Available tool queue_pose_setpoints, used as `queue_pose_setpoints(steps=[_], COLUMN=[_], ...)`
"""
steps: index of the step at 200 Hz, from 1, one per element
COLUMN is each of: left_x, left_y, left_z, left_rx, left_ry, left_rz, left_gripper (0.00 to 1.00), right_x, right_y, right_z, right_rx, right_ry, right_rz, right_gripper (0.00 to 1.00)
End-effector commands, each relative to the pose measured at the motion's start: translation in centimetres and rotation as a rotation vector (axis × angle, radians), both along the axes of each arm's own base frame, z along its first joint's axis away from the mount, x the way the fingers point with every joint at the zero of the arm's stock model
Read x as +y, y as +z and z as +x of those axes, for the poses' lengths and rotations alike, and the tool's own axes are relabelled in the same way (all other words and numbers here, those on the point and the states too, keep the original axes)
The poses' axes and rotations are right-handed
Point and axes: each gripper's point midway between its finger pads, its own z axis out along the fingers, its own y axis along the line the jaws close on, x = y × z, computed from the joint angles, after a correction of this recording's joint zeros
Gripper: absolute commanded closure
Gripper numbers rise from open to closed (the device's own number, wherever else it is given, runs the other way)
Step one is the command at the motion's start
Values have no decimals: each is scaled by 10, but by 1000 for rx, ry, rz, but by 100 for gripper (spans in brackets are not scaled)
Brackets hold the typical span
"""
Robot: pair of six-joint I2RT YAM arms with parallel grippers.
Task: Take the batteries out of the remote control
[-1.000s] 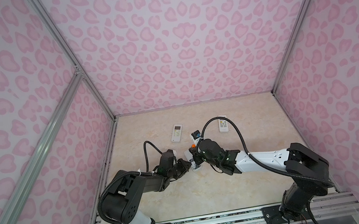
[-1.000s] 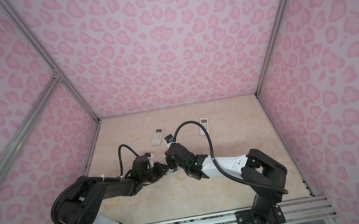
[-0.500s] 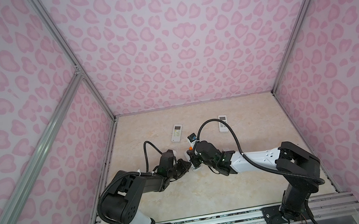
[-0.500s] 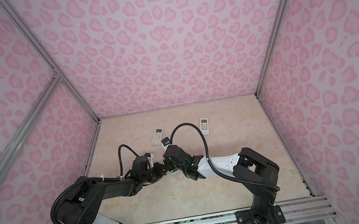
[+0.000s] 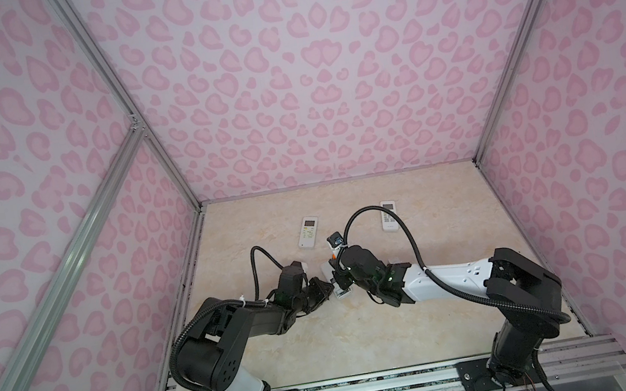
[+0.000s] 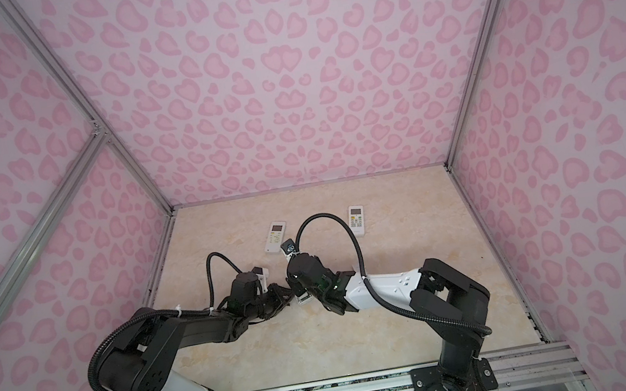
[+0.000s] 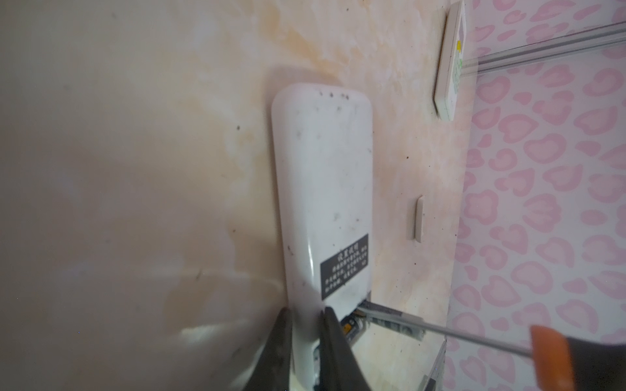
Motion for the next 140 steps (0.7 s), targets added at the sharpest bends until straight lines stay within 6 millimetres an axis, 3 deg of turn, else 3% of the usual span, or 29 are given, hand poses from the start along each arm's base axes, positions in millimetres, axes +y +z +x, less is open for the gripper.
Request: queue_pose_setpoints(steps=[1, 103, 124, 140], left_x=[9, 7, 5, 4], left_y=[-19, -16, -10, 0], left_z=[-14, -11, -9, -5], left_rx=[78, 72, 63, 42], left_ry=[-5, -7, -14, -19], left_rz=[66, 64, 58, 56], left_gripper=[81, 81, 80, 75], right_x=[-16, -29, -29, -19], right_y=[3, 23, 28, 26], right_z=[8, 4, -13, -47], right_rx=[-54, -67, 7, 117], right_ry=[-58, -87, -39, 84], right_rz=[-85, -62, 4, 92], right_gripper=[100, 100, 100, 100])
